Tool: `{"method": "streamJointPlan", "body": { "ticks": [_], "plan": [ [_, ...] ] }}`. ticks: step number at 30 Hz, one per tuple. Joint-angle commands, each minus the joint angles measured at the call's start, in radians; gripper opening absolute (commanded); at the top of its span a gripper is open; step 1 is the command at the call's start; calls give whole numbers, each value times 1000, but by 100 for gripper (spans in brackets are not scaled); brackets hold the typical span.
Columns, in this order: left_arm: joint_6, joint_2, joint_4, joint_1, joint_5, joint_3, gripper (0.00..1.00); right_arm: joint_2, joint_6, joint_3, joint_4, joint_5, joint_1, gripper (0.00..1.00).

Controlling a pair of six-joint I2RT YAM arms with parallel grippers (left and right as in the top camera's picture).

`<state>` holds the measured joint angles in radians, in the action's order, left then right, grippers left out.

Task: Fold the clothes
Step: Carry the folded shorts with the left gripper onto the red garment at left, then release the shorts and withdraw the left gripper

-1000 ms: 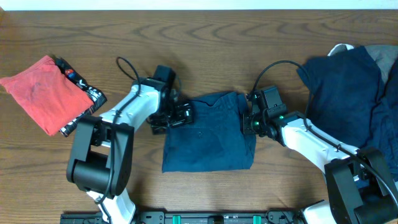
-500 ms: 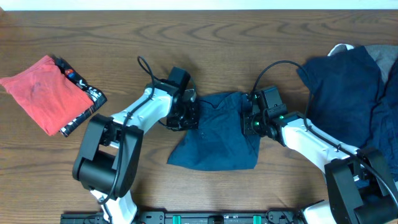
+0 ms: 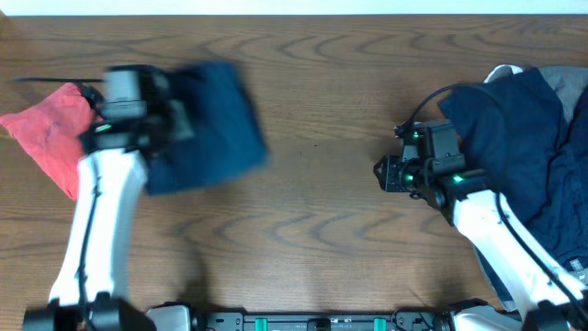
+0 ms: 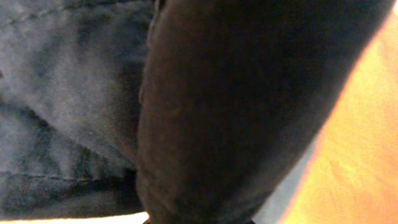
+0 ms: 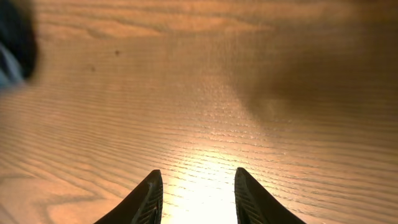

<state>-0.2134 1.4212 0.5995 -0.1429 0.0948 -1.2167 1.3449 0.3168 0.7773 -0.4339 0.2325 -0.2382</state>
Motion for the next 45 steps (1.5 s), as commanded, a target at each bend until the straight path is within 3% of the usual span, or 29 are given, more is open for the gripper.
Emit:
{"method": "streamJointPlan", "body": {
  "ticks": [1, 7, 16, 24, 30, 40, 41, 42, 43, 44, 45],
  "plan": [
    [35, -53, -105, -122, -81, -30, 6, -33, -27, 18, -12, 4, 12, 36],
    [34, -33, -273, -280, -81, -29, 6, -38, -27, 18, -31, 4, 11, 36],
    [34, 103, -277, -366, -81, -29, 6, -38, -26, 18, -42, 4, 11, 36],
    [34, 109, -295, -370, -81, -29, 6, -38, -26, 18, -46, -1, 11, 37],
    [26, 109, -196, -400, -81, -29, 6, -38, -27, 18, -53, -21, 11, 38],
    [-260, 109, 74, -595, -81, -29, 6, -38, -27, 18, -57, -20, 11, 38],
    [-283, 109, 98, -615, -81, -29, 17, -38, -26, 18, -57, -20, 11, 38],
    [-296, 109, 117, -630, -81, -29, 42, -38, -26, 18, -57, -20, 11, 38],
    [-310, 109, 135, -645, -81, -29, 76, -38, -26, 18, -57, -20, 11, 38],
    [-327, 109, 151, -661, -80, -29, 100, -38, -26, 18, -57, -20, 11, 39],
    [-336, 109, 156, -667, -79, -29, 98, -38, -26, 18, -57, -20, 11, 39]
  ]
}}
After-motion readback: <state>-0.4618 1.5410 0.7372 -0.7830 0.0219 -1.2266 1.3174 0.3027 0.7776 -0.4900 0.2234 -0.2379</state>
